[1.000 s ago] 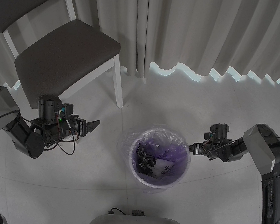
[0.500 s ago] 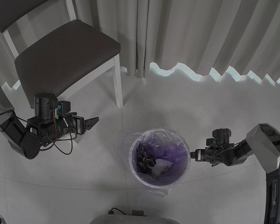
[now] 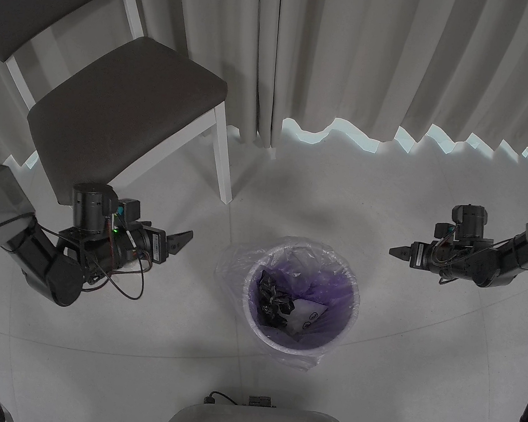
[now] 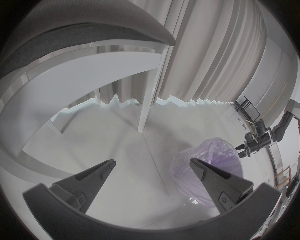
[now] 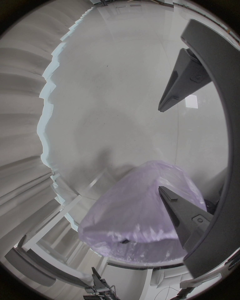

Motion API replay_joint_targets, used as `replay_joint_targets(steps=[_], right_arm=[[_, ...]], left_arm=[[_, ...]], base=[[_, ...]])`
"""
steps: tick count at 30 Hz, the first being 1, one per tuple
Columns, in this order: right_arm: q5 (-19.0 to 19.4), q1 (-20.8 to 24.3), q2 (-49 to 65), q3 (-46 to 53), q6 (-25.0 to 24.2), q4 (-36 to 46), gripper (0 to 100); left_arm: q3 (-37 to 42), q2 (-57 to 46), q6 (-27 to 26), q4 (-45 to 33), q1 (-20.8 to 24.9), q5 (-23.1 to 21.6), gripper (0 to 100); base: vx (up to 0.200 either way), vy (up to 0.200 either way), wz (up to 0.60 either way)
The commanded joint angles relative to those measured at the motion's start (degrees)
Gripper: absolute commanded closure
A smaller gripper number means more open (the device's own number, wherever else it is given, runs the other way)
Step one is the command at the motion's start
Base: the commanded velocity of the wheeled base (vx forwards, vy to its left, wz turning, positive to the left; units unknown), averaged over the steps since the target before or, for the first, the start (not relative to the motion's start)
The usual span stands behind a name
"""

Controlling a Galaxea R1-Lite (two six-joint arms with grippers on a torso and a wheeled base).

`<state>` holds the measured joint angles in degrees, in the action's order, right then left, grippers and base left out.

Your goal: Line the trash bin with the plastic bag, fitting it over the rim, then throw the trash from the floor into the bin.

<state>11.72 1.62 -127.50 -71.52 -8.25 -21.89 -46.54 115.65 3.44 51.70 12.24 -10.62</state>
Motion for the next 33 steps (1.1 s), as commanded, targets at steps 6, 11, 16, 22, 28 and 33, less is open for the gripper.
replay_joint_targets(steps=[6,11,16,22,28,33], right_arm=[[-0.11,-0.74,23.97,9.38,0.43,5.63,0],[-0.11,-0.83,32.40,9.74,1.22,12.23,0],[-0.11,-0.83,37.15,12.20,3.33,13.11,0],[-0.20,-0.83,40.75,15.18,4.39,13.11,0],[-0.20,-0.83,42.25,16.85,4.39,13.11,0],[-0.47,-0.57,43.21,17.29,4.39,13.11,0]], left_arm=[[-13.75,18.21,0.08,-2.57,6.48,2.80,0],[-20.52,21.81,0.34,-7.67,8.41,2.80,0],[-26.23,26.29,0.34,-8.72,8.33,2.88,0],[-32.21,30.69,0.08,-12.76,7.98,3.50,0],[-37.74,35.34,-0.27,-16.28,7.89,3.50,0],[-40.47,36.93,-0.27,-17.25,7.62,3.50,0]], base=[[0.000,0.000,0.00],[0.000,0.000,0.00],[0.000,0.000,0.00],[0.000,0.000,0.00],[0.000,0.000,0.00],[0.000,0.000,0.00]])
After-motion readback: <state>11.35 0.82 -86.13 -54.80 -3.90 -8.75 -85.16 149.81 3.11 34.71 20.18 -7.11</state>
